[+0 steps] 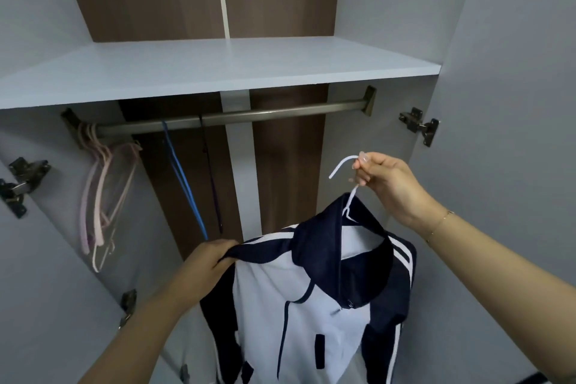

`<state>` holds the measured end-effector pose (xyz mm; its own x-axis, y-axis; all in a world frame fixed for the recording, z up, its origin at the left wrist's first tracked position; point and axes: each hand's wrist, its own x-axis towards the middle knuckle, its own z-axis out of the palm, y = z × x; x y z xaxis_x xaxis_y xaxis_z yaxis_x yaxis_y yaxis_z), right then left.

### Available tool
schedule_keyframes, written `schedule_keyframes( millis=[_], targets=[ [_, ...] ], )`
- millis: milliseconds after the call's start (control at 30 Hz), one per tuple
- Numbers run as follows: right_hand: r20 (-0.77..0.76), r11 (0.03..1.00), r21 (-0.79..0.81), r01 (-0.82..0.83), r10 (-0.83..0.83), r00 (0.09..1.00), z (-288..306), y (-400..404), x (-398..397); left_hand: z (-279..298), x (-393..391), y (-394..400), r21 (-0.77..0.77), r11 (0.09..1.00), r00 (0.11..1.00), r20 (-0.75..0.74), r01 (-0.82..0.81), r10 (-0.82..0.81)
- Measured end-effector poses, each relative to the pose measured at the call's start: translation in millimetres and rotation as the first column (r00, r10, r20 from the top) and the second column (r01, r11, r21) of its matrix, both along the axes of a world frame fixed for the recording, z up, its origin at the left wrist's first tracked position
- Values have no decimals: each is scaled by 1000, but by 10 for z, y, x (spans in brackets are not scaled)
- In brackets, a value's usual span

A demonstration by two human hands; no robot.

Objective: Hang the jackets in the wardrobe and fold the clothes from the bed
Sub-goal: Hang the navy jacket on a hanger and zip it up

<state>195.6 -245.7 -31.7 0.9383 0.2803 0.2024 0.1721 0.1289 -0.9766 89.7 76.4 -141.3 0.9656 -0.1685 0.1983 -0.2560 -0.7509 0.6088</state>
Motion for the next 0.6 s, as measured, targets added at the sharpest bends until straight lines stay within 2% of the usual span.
schedule_keyframes(
  millis=[133, 233, 367, 400, 500, 600],
  targets=[
    [-11, 995, 45, 88, -88, 996, 6, -21, 28, -170, 0, 213, -96, 987, 991, 23, -131, 134],
    [-27, 978, 114, 176, -174, 984, 56, -121, 52, -216, -65, 330, -298, 934, 976, -146, -198, 160],
    [42, 984, 121, 133, -139, 989, 111, -14, -40, -245, -106, 269, -381, 902, 930, -363, -204, 57],
    [68, 990, 108, 90, -98, 993, 122, 51, -79, -263, -65, 252, -386, 903, 927, -372, -190, 36],
    [127, 998, 61, -33, 25, 992, 162, 204, -166, -220, 20, 84, -187, 979, 980, -192, -86, 50],
    [167, 996, -39, -75, 81, 983, 151, 295, -190, -154, 34, -235, -189, 982, 963, -260, 19, -68]
  ],
)
